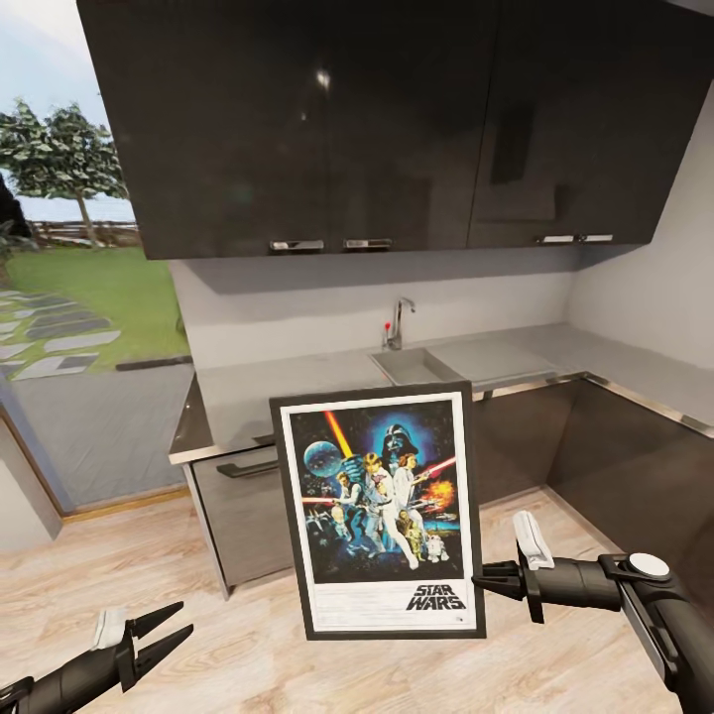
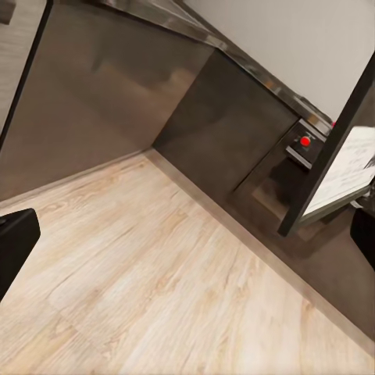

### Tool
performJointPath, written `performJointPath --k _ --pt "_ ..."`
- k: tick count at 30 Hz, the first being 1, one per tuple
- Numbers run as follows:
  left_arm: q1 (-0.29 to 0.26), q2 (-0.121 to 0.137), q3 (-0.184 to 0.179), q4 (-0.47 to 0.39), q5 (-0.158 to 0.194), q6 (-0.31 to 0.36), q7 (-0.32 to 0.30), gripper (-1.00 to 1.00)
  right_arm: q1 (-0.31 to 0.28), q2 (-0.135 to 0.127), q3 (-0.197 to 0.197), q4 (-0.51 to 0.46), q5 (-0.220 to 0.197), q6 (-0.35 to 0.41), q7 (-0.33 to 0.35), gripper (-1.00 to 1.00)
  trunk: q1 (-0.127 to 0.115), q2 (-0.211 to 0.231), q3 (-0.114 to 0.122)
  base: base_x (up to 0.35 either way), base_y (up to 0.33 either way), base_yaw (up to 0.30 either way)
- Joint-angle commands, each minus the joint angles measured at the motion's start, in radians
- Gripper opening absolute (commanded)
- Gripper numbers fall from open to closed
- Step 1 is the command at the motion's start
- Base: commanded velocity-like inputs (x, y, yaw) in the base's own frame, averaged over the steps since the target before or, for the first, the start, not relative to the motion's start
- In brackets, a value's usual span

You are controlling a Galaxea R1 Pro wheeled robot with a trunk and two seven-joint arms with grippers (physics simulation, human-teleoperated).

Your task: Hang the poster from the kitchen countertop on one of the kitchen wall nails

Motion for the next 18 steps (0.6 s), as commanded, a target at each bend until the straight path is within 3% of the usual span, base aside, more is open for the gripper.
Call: performJointPath --k 1,6,18 --pt "-0.002 -0.001 0.005 -0.001 -0.009 0.009 -0.006 1.00 -0.001 0.000 -0.001 0.000 -0.001 0.013 0.006 -1.00 -0.003 0.005 0.001 0.000 0.000 0.000" --pt "-0.002 0.000 0.005 -0.001 -0.009 0.009 -0.006 1.00 -0.001 0.000 -0.001 0.000 -0.001 0.013 0.006 -1.00 -0.022 0.040 0.017 0.000 0.000 0.000" --pt "-0.002 -0.001 0.005 -0.001 -0.009 0.009 -0.006 1.00 -0.001 0.000 -0.001 0.000 -0.001 0.013 0.006 -1.00 -0.022 0.040 0.017 0.000 0.000 0.000"
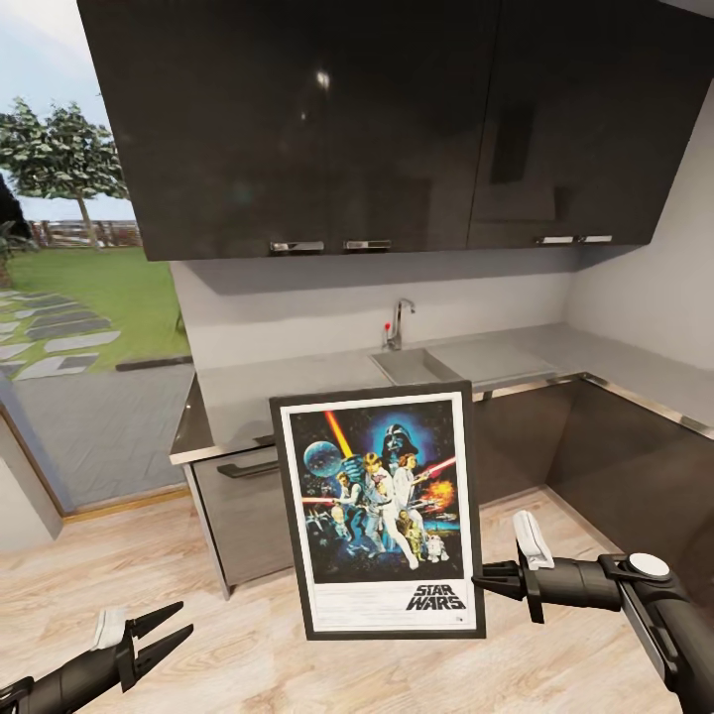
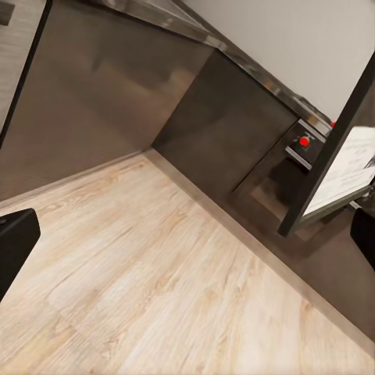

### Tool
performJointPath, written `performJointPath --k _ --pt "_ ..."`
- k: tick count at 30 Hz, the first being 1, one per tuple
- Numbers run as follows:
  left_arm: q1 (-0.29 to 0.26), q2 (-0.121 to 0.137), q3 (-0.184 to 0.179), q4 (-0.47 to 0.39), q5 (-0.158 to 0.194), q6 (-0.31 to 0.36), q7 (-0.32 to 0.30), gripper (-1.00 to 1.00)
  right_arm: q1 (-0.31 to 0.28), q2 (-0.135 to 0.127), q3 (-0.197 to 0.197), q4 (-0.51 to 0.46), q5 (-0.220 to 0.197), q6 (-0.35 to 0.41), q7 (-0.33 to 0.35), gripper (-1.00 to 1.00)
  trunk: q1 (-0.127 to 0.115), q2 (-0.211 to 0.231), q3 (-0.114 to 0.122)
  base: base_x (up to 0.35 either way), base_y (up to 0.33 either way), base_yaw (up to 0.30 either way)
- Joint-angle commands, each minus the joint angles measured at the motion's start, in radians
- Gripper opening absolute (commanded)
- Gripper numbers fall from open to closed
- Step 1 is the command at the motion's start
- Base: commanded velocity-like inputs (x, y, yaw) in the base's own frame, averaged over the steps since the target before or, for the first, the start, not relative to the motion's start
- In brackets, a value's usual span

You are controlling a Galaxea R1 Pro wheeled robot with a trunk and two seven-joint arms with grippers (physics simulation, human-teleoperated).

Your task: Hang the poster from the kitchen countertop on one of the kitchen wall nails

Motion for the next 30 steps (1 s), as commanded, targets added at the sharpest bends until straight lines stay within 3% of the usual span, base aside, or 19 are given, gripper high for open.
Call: performJointPath --k 1,30 --pt "-0.002 -0.001 0.005 -0.001 -0.009 0.009 -0.006 1.00 -0.001 0.000 -0.001 0.000 -0.001 0.013 0.006 -1.00 0.001 -0.002 -0.002 0.000 0.000 0.000" --pt "-0.002 -0.001 0.006 0.000 -0.009 0.008 -0.006 1.00 0.000 0.000 0.000 0.000 -0.001 0.013 0.006 -1.00 0.001 -0.002 -0.002 0.000 0.025 0.004"
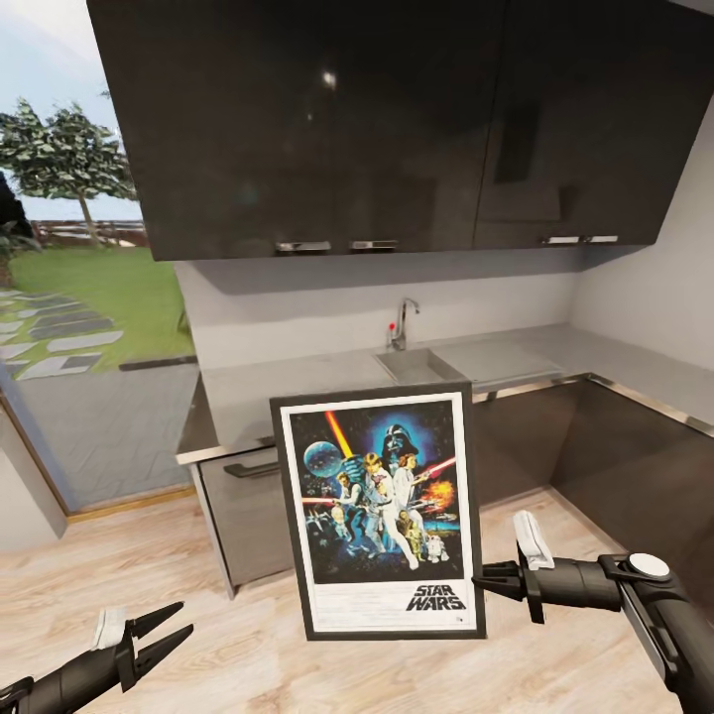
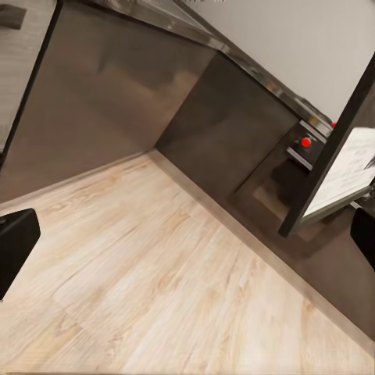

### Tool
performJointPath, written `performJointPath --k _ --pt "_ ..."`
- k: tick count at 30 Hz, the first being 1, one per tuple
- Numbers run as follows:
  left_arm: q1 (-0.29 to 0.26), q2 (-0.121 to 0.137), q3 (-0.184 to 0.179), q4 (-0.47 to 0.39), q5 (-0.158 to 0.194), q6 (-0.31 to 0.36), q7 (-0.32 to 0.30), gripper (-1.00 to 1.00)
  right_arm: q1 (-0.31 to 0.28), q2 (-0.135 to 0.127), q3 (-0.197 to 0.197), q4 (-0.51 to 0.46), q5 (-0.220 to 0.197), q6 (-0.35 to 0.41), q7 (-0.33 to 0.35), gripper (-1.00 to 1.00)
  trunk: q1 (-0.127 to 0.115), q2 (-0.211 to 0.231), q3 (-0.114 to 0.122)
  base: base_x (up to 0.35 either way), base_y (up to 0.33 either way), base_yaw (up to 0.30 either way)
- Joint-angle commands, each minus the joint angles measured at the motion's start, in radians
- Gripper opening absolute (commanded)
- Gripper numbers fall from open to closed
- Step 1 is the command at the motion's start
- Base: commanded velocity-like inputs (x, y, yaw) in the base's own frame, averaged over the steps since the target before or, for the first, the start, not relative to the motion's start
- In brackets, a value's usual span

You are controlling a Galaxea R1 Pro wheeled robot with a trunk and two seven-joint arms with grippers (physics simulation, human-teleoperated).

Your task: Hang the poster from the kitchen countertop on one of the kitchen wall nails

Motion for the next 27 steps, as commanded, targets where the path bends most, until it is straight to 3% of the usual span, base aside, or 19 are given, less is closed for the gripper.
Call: performJointPath --k 1,27 --pt "-0.002 -0.001 0.004 -0.001 -0.008 0.009 -0.006 1.00 -0.001 0.000 -0.001 0.000 -0.001 0.013 0.006 -1.00 0.001 -0.002 -0.002 0.000 0.236 0.107" --pt "-0.002 0.000 0.005 0.001 -0.009 0.009 -0.006 1.00 0.000 0.001 0.001 -0.001 -0.001 0.011 0.005 -1.00 0.001 -0.002 -0.002 -0.081 0.276 0.269"
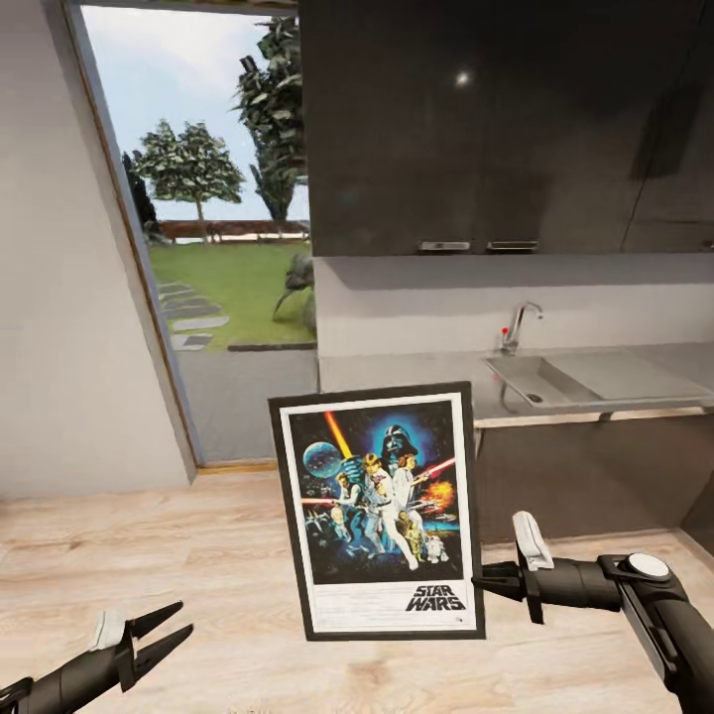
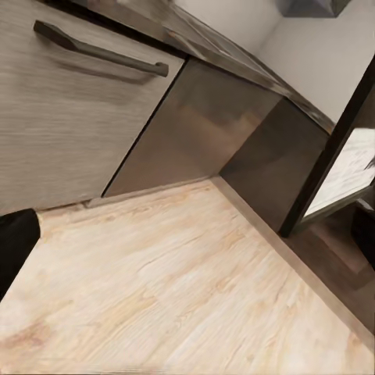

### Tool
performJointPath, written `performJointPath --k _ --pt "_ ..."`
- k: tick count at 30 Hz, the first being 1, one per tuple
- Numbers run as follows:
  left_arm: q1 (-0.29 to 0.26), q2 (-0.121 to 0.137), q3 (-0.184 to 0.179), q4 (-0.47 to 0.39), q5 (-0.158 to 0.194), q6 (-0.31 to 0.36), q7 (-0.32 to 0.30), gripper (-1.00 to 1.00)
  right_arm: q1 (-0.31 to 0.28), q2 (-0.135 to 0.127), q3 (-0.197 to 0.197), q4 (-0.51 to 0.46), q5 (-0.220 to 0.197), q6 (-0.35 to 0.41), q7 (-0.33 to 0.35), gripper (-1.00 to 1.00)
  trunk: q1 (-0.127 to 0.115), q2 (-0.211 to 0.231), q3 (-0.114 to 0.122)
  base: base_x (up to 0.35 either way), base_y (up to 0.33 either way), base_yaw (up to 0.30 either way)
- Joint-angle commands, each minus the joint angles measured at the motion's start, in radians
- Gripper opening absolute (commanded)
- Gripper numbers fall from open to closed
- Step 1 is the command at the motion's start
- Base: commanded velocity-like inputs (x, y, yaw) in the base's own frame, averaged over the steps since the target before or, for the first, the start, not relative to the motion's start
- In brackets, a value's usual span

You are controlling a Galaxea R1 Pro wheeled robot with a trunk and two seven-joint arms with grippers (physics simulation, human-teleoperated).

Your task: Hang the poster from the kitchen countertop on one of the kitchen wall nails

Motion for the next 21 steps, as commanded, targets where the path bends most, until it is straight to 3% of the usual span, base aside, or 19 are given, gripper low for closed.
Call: performJointPath --k 1,17,21 --pt "-0.002 -0.001 0.004 0.000 -0.009 0.009 -0.006 1.00 -0.001 0.000 -0.001 -0.001 -0.001 0.013 0.006 -1.00 0.000 -0.003 -0.002 -0.125 0.281 0.291" --pt "-0.002 -0.002 0.005 0.002 -0.009 0.009 -0.006 1.00 -0.001 0.000 -0.001 -0.001 -0.001 0.011 0.006 -1.00 0.000 -0.003 -0.002 -0.126 0.281 0.291" --pt "-0.002 -0.001 0.007 0.069 -0.009 0.003 -0.004 1.00 -0.001 0.000 -0.001 -0.001 -0.001 0.010 0.006 -1.00 0.000 -0.003 -0.002 -0.126 0.281 0.290"
